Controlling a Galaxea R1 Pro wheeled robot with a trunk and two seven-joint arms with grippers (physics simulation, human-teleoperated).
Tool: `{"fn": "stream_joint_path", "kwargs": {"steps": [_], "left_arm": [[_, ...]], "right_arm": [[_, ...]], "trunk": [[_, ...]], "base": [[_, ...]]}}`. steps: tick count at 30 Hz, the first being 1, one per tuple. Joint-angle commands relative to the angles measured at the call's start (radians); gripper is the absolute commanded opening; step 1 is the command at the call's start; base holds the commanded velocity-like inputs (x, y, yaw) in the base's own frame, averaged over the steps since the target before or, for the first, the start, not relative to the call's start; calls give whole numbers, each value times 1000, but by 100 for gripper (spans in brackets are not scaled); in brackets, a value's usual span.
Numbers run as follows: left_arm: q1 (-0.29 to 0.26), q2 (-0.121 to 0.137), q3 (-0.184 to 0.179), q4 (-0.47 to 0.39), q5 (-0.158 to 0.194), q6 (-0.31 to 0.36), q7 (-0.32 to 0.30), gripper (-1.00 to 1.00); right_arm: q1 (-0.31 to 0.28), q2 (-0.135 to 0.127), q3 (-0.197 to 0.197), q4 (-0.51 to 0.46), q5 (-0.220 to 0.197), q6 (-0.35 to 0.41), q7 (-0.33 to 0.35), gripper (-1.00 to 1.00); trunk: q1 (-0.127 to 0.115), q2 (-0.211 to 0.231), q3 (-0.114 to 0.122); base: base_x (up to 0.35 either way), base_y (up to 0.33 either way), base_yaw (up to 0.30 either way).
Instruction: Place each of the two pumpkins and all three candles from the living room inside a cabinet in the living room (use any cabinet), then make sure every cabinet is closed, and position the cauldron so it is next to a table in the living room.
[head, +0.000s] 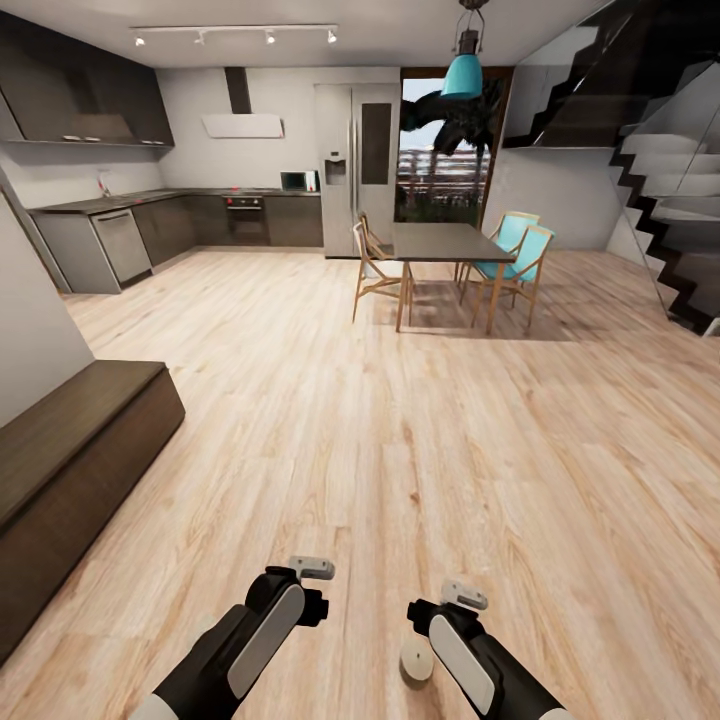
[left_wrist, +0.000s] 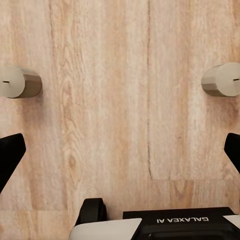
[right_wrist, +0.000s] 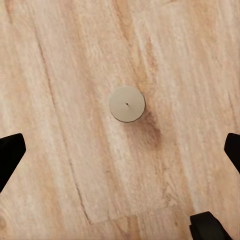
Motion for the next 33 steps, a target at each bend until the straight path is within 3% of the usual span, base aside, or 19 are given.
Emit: {"fn": "stream_joint_path", "kwargs": {"steps": [1, 18, 33], "left_arm": [[-1, 1, -2, -1, 10, 1, 10, 100], [0, -1, -2, -1, 11, 3, 6, 100], [0, 0, 4, -1, 10, 0, 5, 100]], "right_arm": [[-1, -1, 3, -2, -5, 3, -7, 100], [-1, -6, 3, 10, -10, -38, -6, 100], [-1, 2, 5, 12, -7, -39, -7, 100]], "trunk": [[0, -1, -1], [0, -1, -1], [0, -1, -1]], "base": [[0, 21, -3], [4, 14, 0], [144, 119, 0]]}}
